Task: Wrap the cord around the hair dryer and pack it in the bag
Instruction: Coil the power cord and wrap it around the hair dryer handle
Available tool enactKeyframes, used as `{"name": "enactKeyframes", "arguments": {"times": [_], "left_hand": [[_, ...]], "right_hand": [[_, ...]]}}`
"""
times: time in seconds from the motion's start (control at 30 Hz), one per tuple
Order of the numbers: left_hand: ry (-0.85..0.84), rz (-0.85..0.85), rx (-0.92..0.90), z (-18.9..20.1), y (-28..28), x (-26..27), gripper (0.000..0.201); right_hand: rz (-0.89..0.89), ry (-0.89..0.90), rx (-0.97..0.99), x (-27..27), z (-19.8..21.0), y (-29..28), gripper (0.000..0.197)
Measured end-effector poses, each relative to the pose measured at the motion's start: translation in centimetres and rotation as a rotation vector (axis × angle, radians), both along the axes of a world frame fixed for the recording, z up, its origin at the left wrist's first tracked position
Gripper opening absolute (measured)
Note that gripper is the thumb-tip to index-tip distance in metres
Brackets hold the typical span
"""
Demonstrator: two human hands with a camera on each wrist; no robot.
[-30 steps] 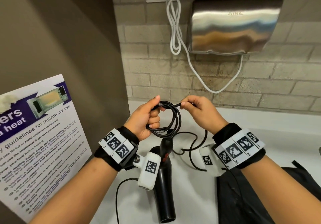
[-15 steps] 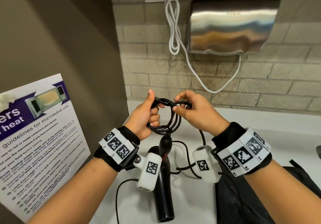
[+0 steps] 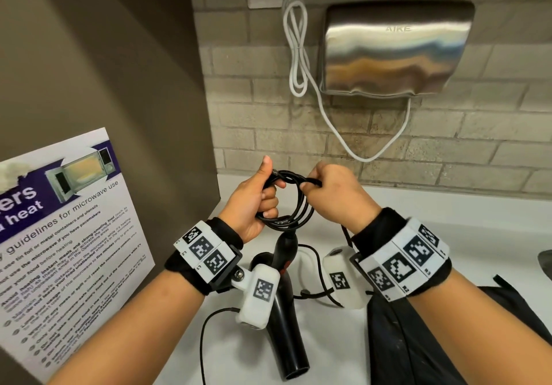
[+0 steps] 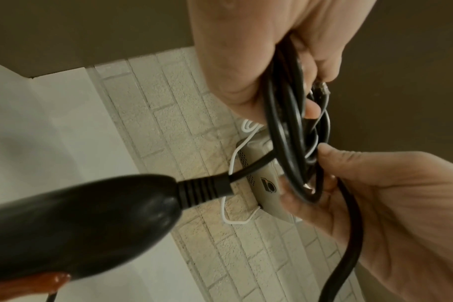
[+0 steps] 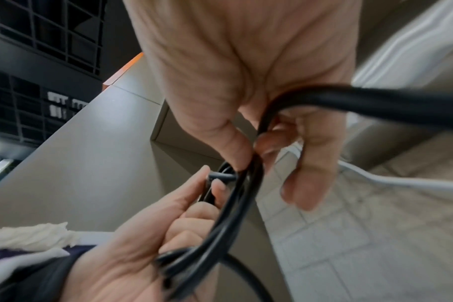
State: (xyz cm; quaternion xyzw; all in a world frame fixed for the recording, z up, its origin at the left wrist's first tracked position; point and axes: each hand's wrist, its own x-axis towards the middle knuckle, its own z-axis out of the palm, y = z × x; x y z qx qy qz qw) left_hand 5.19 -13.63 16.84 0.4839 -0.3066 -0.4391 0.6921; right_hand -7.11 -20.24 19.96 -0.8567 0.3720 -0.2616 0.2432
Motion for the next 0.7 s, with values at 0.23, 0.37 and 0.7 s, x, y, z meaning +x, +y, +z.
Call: {"name": "enactKeyframes", "arguments": {"times": [0.23,0.37,0.7], "left_hand": [[0.087,-0.091,-0.052,0.2,0.1,0.7,0.042],[0.111,-0.13,-0.077,0.2,0.3,0.9,0.028],[0.084,-0.163,-0.039,0.6,0.3,1.5,0.021]], "right_hand": [[0.225,-0.457,0.503,0.2,-0.8,0.5,0.018],[0.182,-0.481,0.515,0.2,-0.9,0.0,0.018],[0.134,-0.456,0.299,0.6,-2.0,-0.2,0.018]]}}
